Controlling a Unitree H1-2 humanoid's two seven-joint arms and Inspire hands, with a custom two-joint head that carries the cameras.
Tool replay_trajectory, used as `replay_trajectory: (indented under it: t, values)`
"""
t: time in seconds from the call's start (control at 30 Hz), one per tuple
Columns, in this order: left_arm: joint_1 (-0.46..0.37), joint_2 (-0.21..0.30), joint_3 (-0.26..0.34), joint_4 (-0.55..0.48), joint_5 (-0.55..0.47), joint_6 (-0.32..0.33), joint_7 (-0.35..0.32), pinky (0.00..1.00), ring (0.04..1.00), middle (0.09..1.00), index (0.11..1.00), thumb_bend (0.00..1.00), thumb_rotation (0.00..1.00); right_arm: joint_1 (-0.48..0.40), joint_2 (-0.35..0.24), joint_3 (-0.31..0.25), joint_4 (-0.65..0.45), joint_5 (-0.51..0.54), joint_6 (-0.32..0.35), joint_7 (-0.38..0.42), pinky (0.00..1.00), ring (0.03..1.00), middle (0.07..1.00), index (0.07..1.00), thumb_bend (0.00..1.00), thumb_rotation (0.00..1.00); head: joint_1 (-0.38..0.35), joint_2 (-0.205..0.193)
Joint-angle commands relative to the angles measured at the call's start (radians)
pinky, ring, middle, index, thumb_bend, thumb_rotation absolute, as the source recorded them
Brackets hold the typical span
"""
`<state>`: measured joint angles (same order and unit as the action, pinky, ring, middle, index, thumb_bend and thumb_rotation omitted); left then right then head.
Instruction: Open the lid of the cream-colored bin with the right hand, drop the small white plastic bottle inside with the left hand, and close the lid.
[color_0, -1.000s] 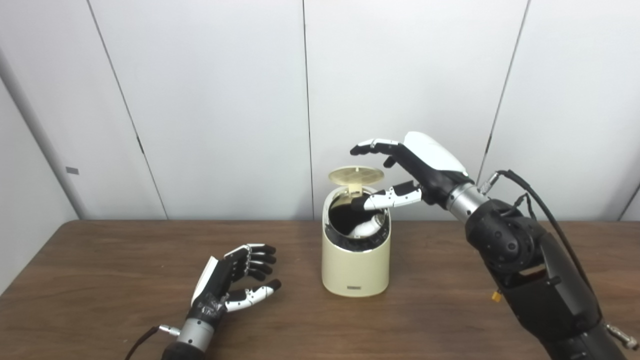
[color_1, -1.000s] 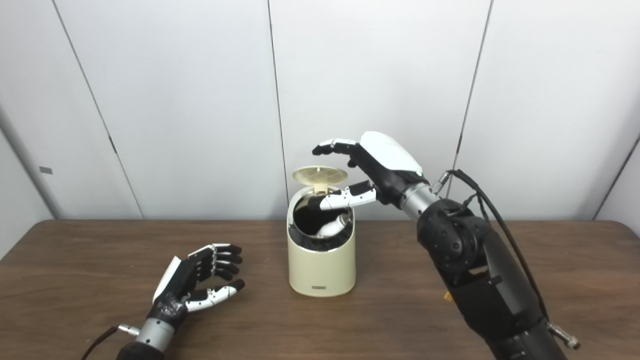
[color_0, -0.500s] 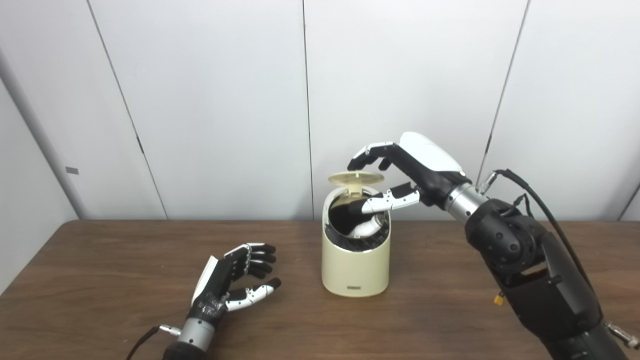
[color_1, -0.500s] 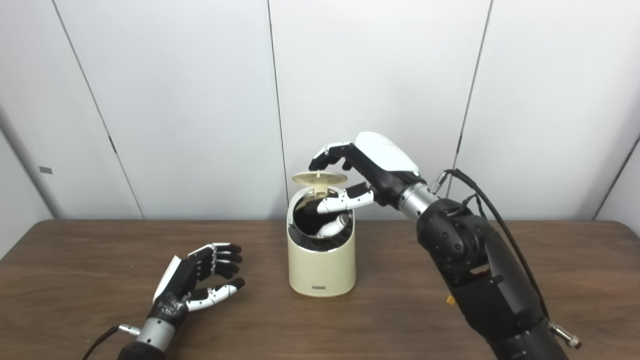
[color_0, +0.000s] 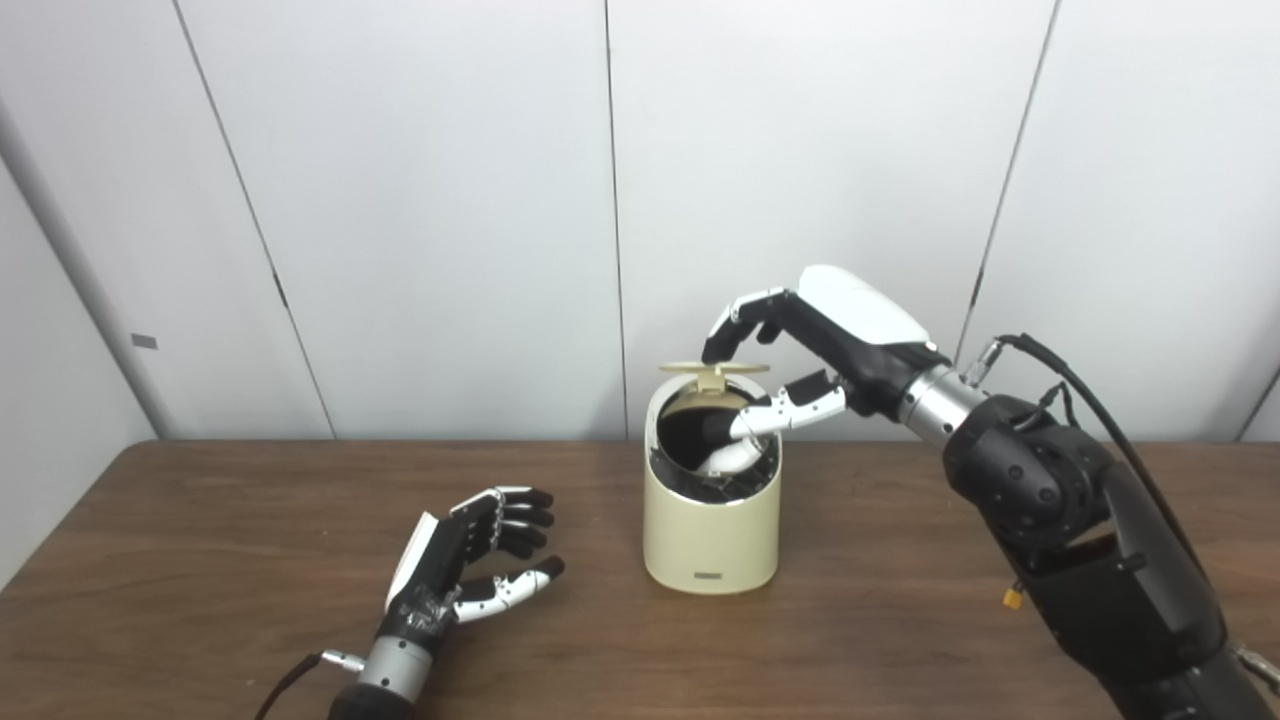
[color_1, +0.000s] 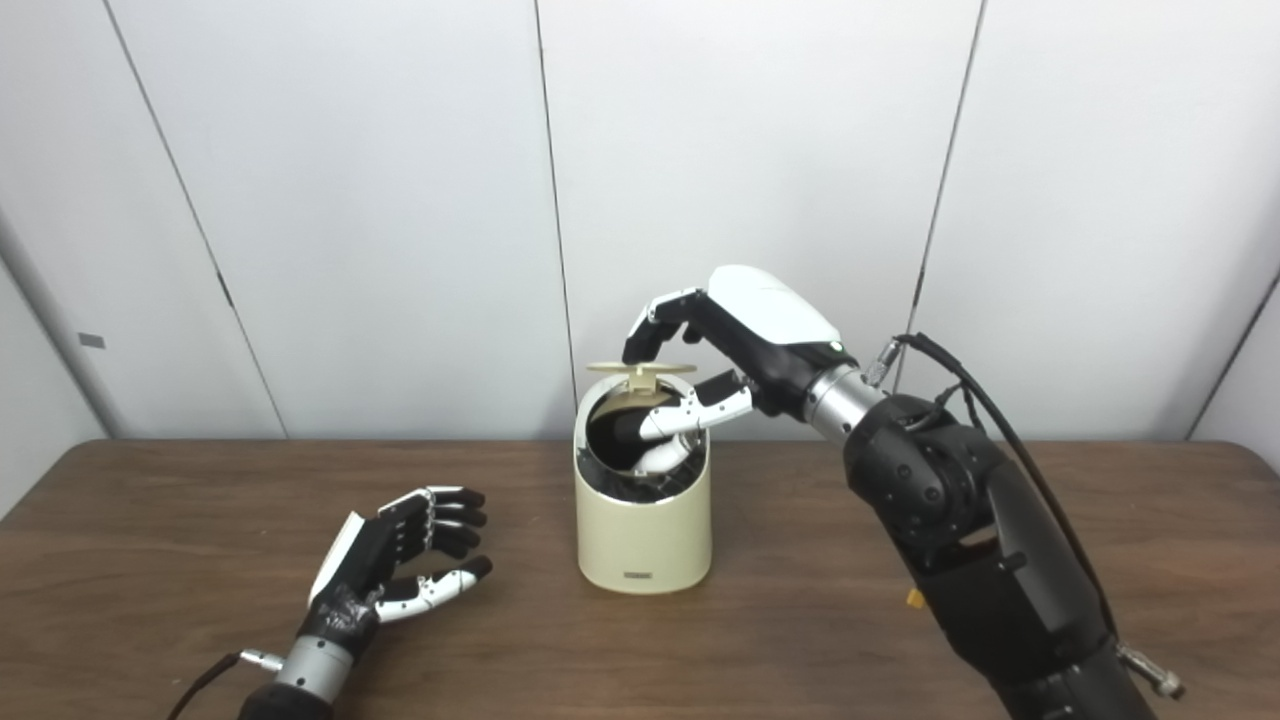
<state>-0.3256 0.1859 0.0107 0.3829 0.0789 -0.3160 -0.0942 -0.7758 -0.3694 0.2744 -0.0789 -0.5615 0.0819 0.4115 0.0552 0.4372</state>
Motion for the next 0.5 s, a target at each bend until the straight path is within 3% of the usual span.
replay_trajectory:
  t: [0.0, 0.17, 0.47]
  values:
    - [0.042, -0.03, -0.009, 0.022, -0.01, 0.0, 0.012, 0.57, 0.606, 0.66, 0.69, 0.57, 0.0, -0.032, -0.026, 0.003, -0.052, -0.015, 0.013, 0.027, 0.69, 0.76, 0.628, 0.597, 0.62, 0.51, 0.005, 0.005]
    - [0.041, -0.036, -0.006, 0.023, -0.003, -0.006, 0.024, 0.57, 0.602, 0.654, 0.683, 0.57, 0.0, -0.017, -0.052, 0.036, -0.091, -0.047, 0.037, 0.102, 0.76, 0.802, 0.648, 0.62, 0.62, 0.5, 0.006, 0.006]
    - [0.041, -0.043, 0.001, 0.022, -0.015, -0.007, 0.024, 0.57, 0.602, 0.652, 0.677, 0.57, 0.0, 0.005, -0.056, 0.048, -0.076, -0.051, 0.006, 0.13, 0.76, 0.808, 0.653, 0.634, 0.64, 0.49, 0.013, 0.014]
